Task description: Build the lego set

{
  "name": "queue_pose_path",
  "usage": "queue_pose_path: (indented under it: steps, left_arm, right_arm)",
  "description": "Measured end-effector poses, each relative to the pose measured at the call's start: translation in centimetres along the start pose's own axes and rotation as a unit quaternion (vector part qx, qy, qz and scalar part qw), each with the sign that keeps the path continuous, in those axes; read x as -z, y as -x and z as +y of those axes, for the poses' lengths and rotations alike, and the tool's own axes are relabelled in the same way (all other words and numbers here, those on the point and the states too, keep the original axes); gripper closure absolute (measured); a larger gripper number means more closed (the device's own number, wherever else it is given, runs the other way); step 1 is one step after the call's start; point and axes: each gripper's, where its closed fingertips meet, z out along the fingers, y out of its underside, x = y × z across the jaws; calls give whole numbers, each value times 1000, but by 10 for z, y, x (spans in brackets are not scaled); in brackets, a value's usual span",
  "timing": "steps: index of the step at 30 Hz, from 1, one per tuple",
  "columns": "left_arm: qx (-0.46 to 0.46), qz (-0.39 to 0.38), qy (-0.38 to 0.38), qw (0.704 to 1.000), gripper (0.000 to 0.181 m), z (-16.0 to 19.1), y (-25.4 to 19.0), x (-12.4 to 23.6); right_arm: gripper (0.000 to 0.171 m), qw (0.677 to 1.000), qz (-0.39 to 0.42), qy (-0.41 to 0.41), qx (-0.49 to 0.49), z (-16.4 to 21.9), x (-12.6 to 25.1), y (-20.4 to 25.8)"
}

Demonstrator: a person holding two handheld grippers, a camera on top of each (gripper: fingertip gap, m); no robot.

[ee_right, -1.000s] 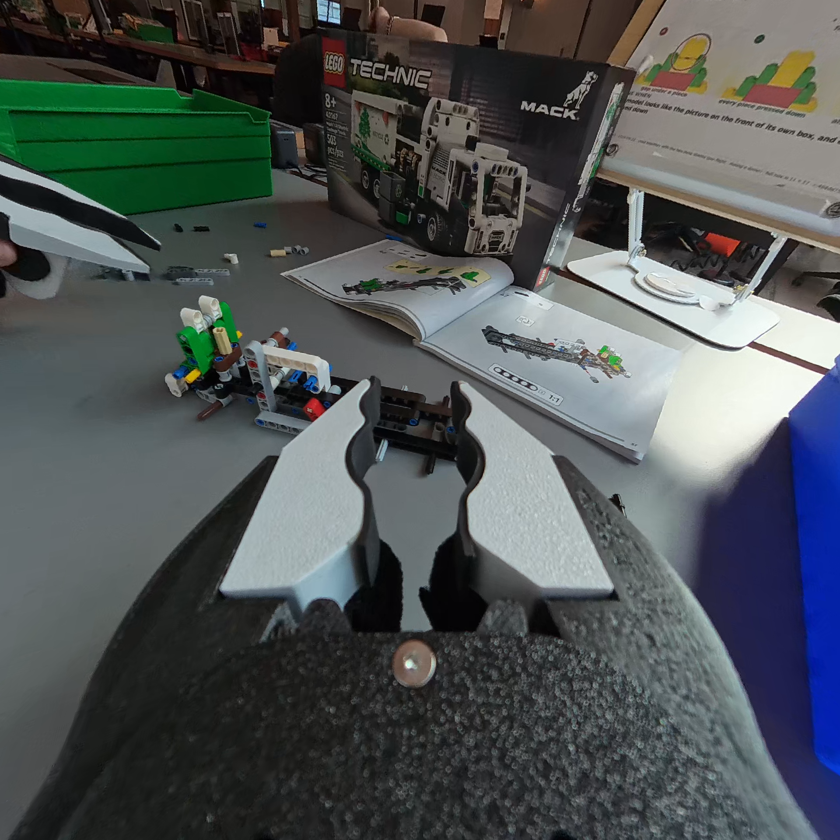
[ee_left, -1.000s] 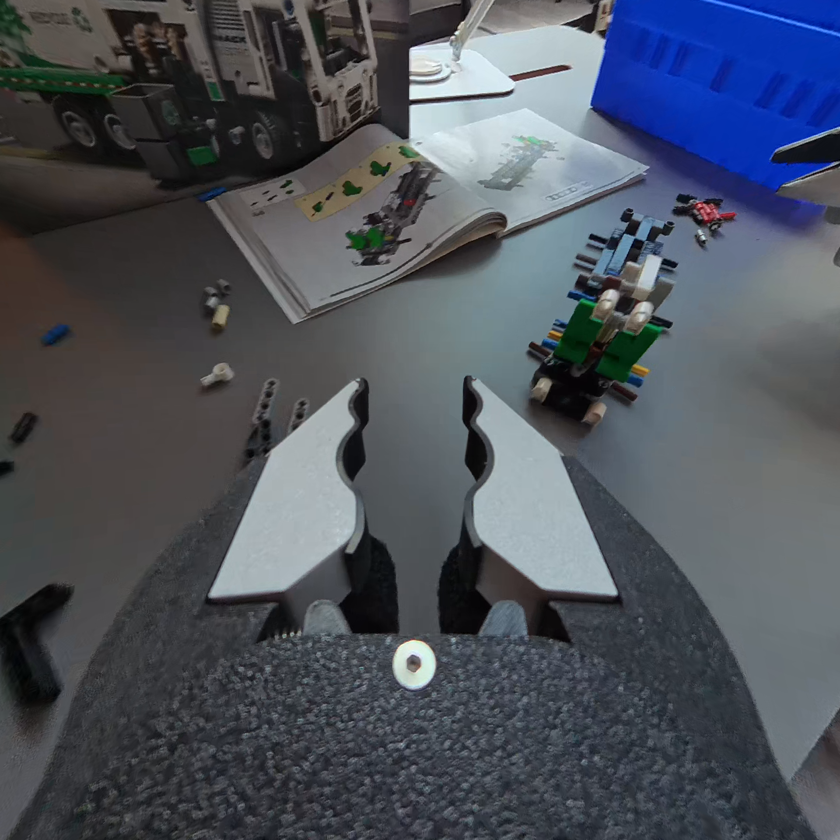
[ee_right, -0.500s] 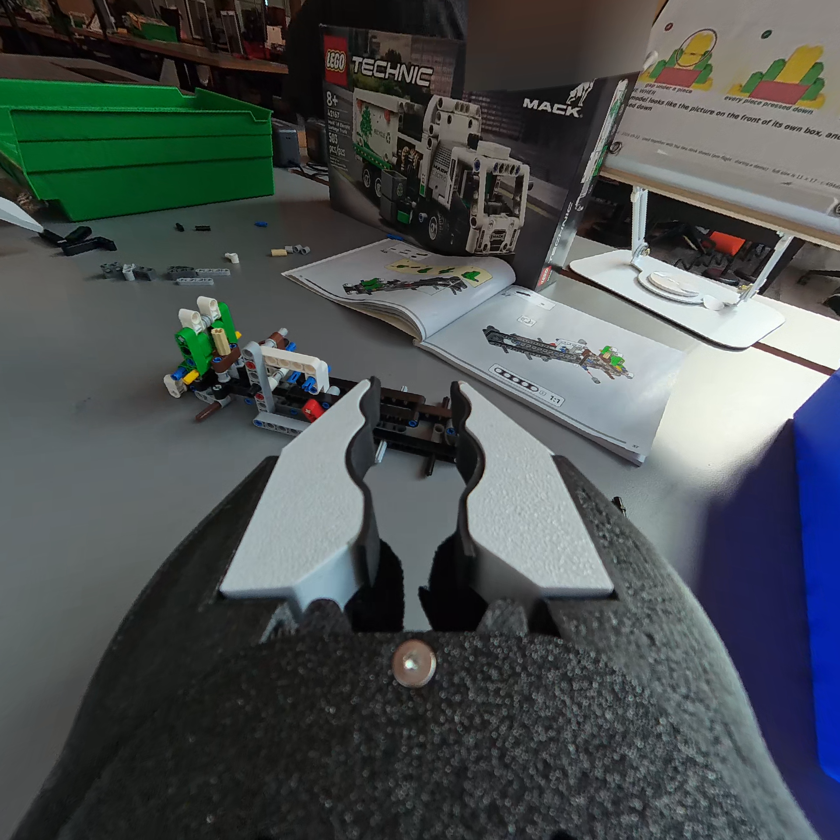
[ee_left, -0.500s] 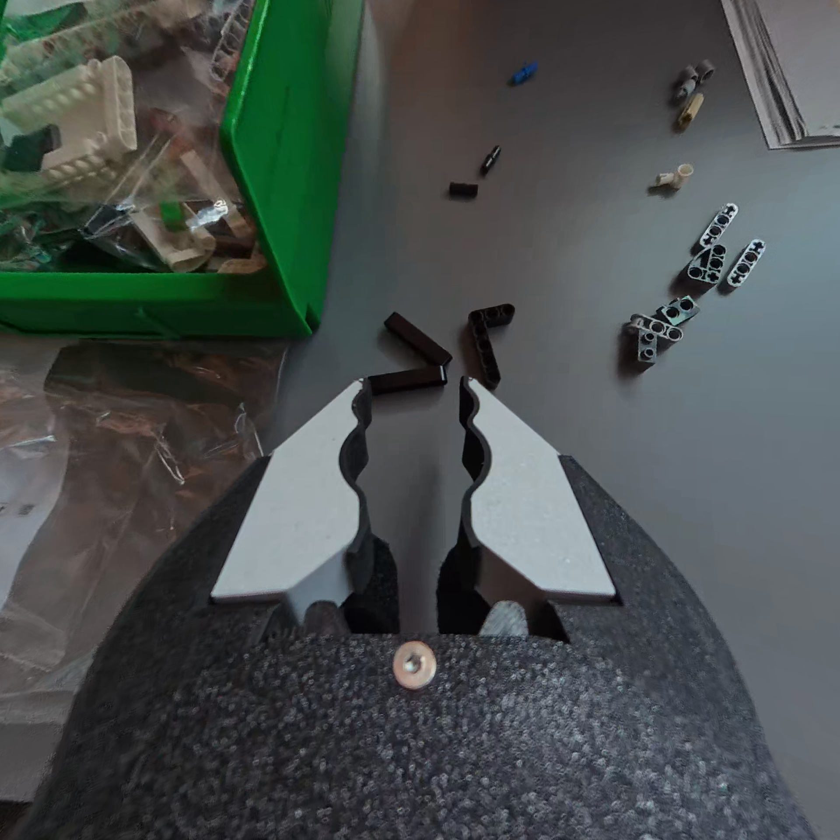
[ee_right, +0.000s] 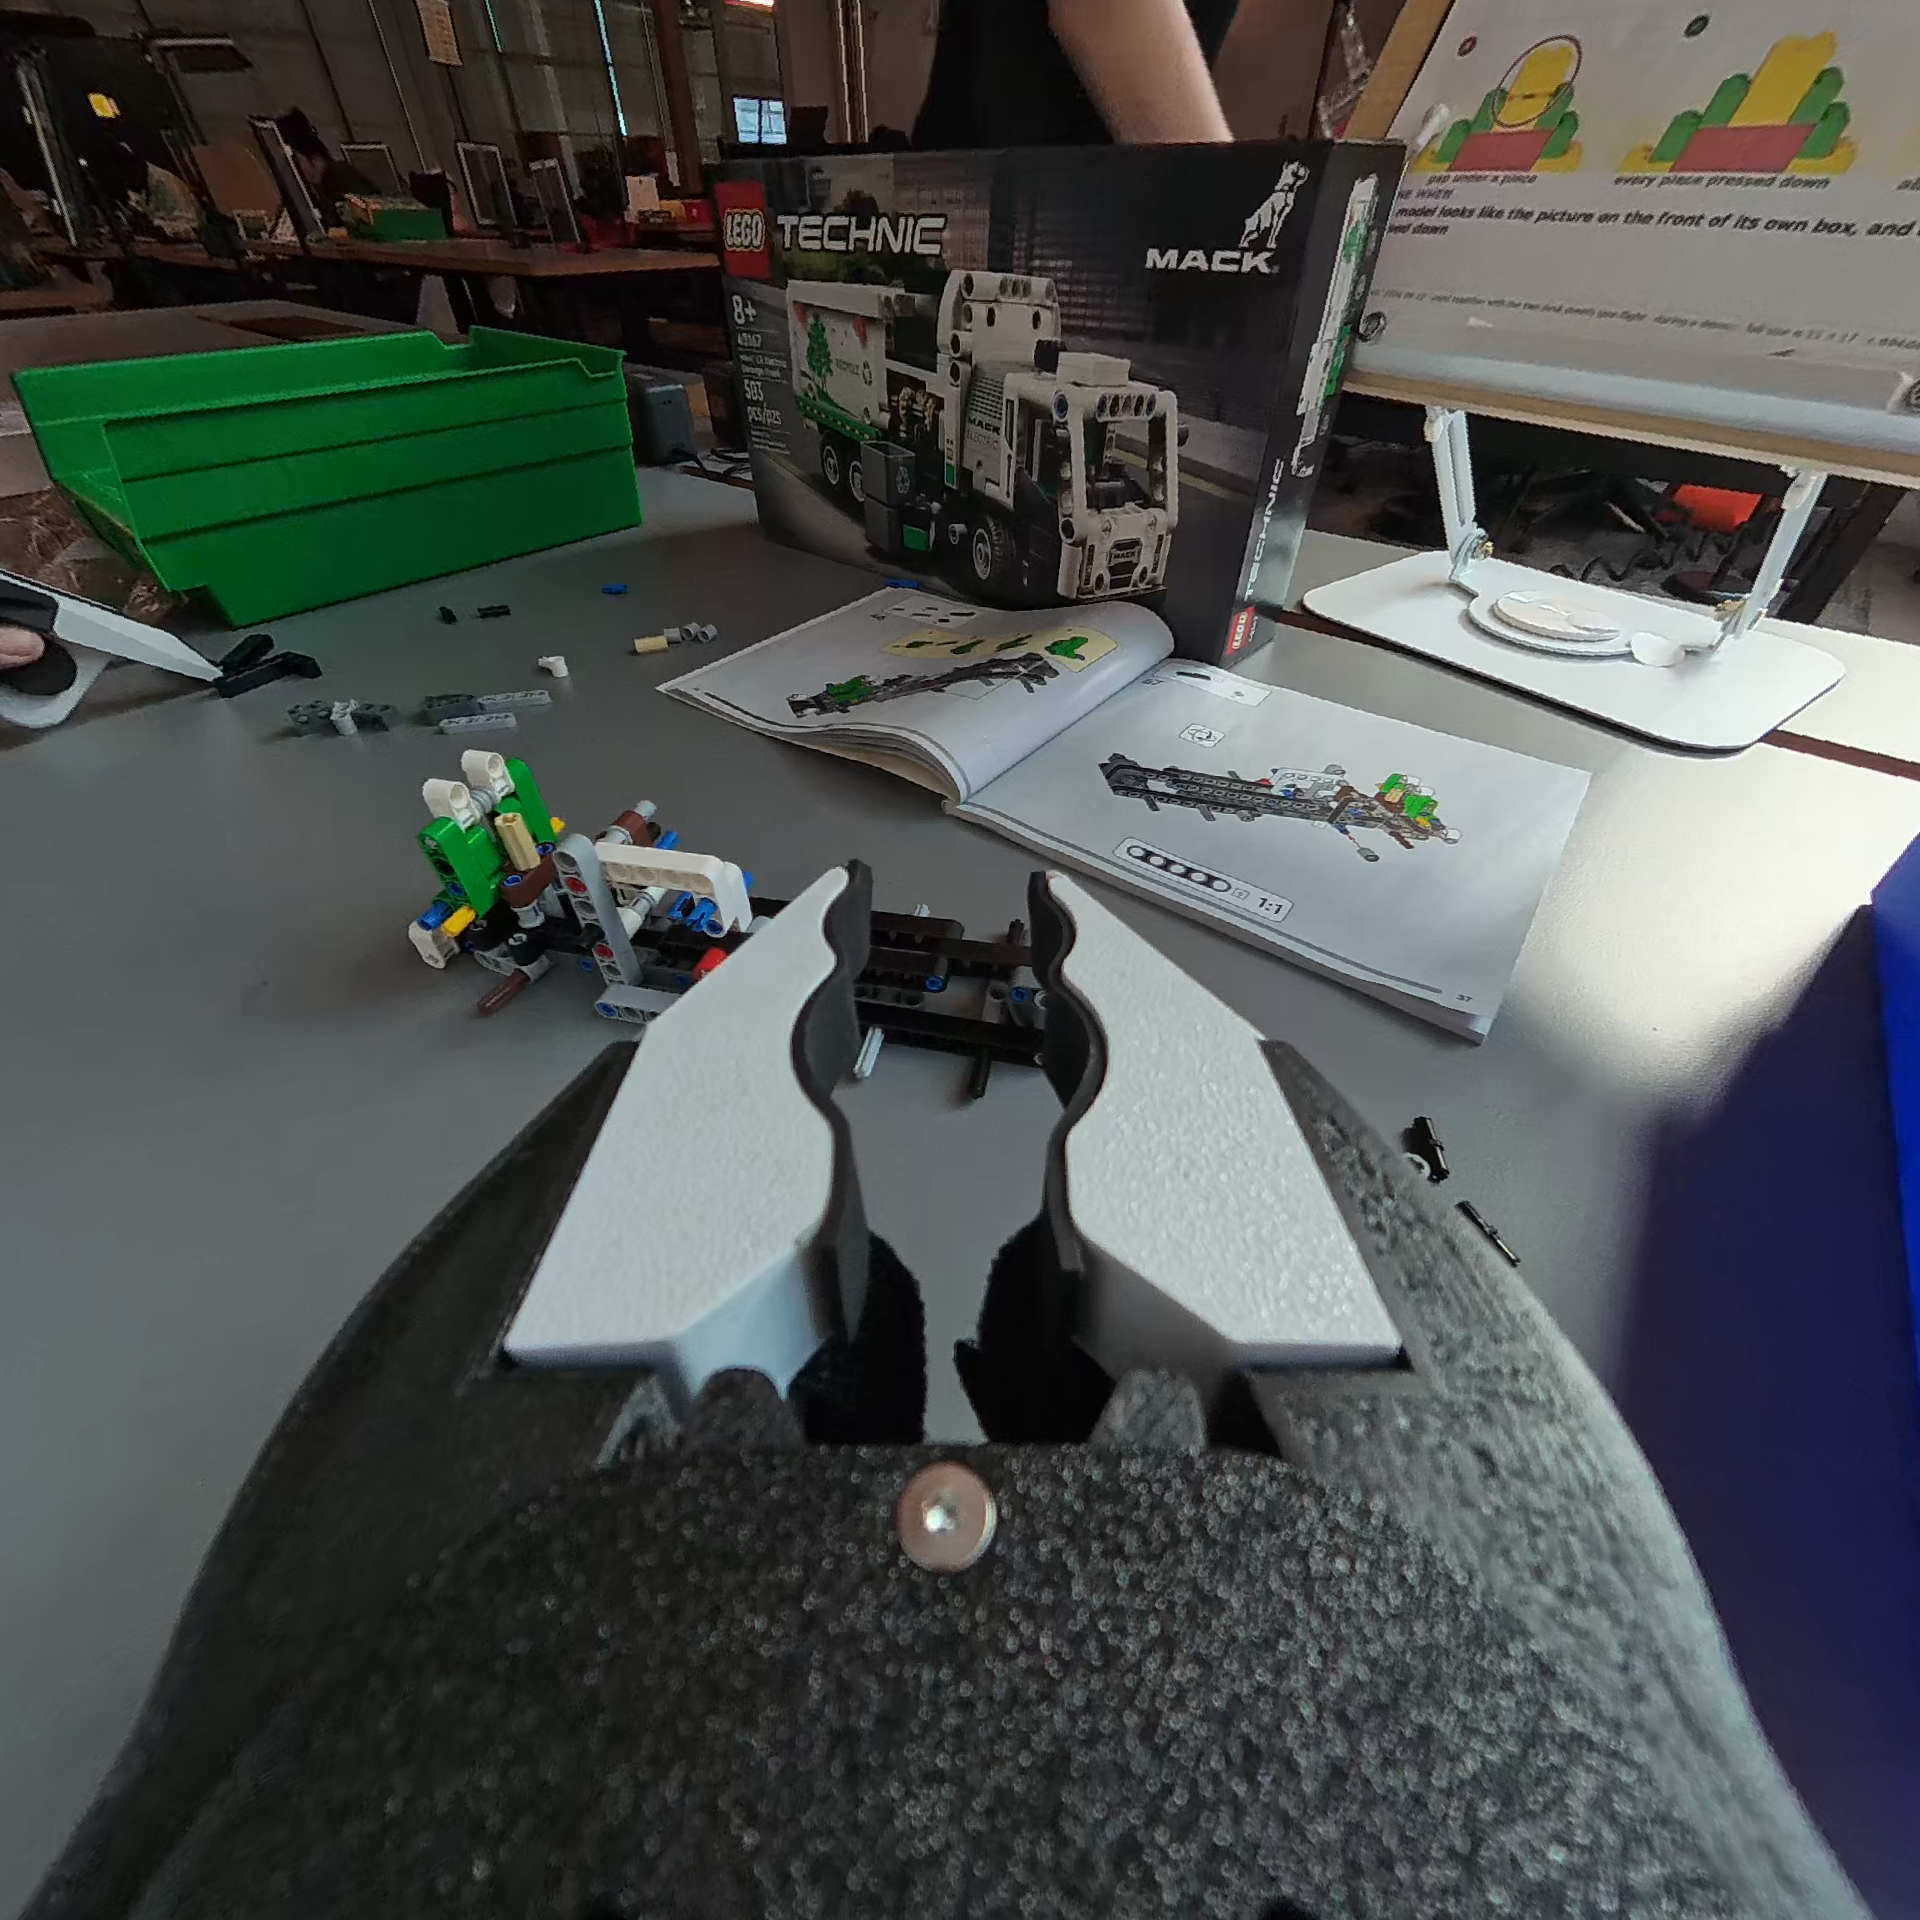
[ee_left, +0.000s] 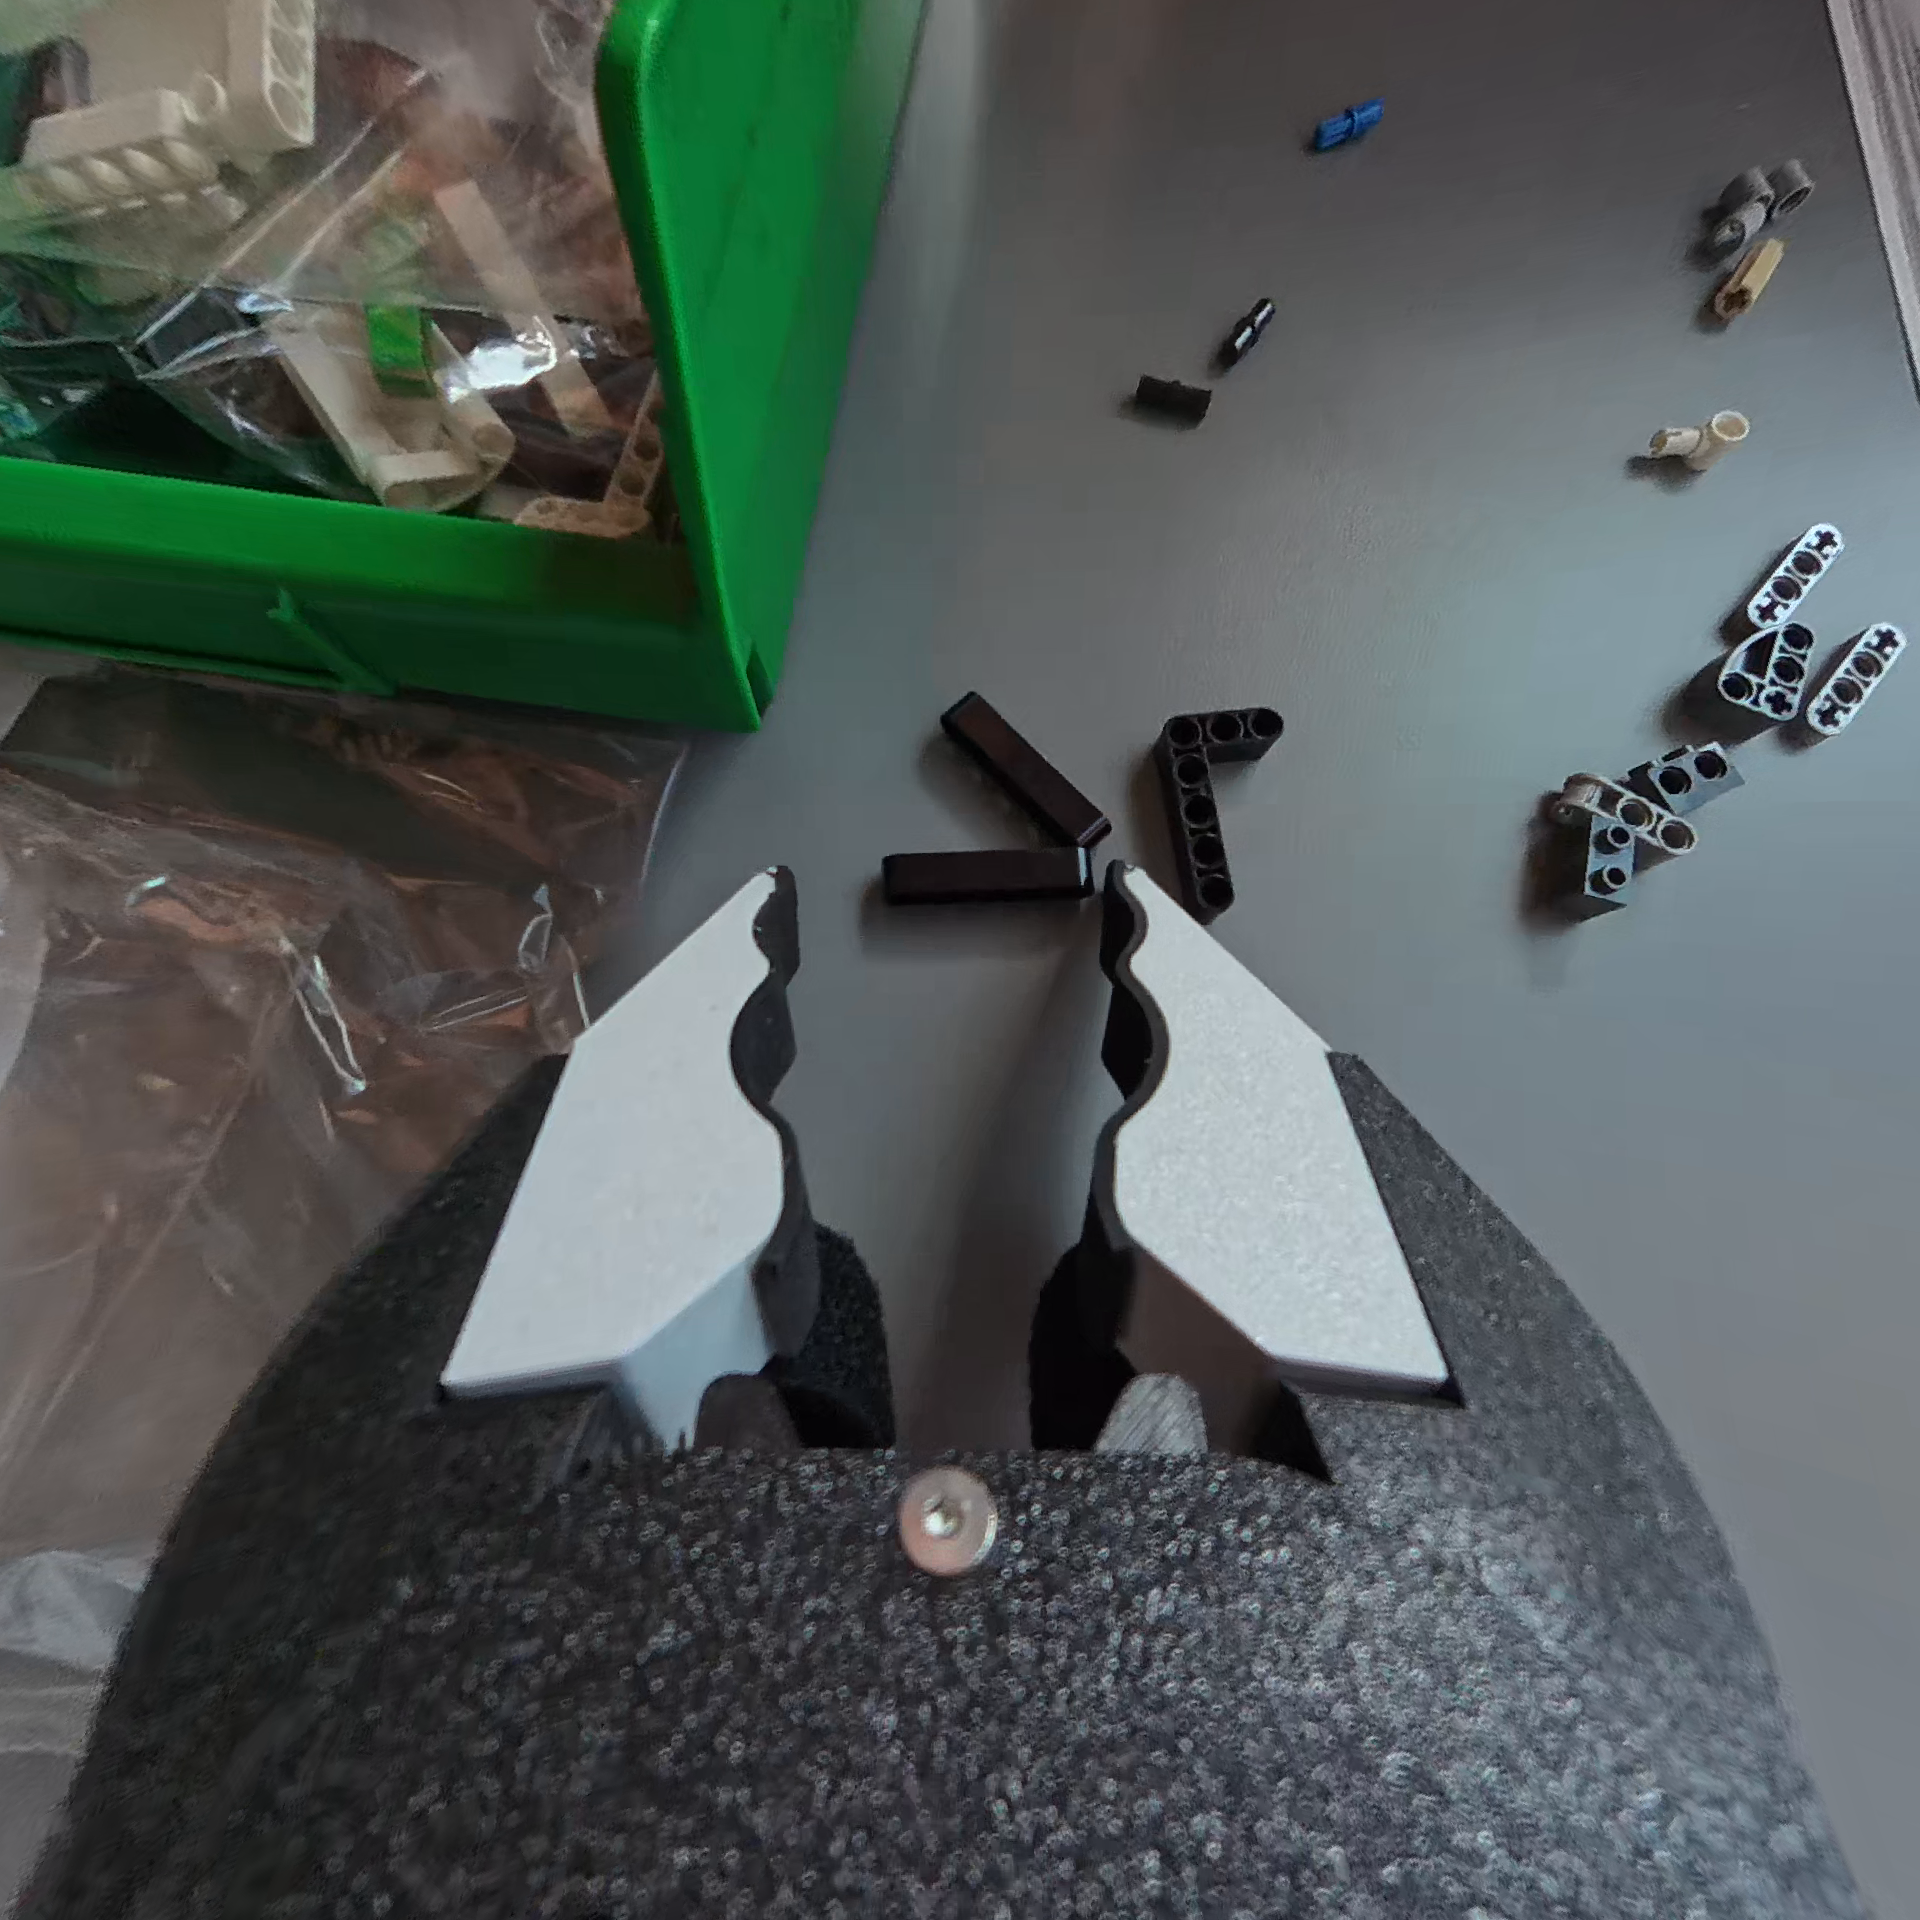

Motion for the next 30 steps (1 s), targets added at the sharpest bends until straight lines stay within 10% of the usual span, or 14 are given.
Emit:
queue_pose_path:
  steps: [18, 30]
  left_arm:
    - [-41, -28, -18, 999, 143, -10, 3, 13]
    - [-156, 161, -115, 968, 143, -60, -104, 45]
  right_arm:
    - [143, 997, 7, 28, 74, 8, -6, 13]
    - [144, 999, 2, 21, 49, 6, -4, 9]
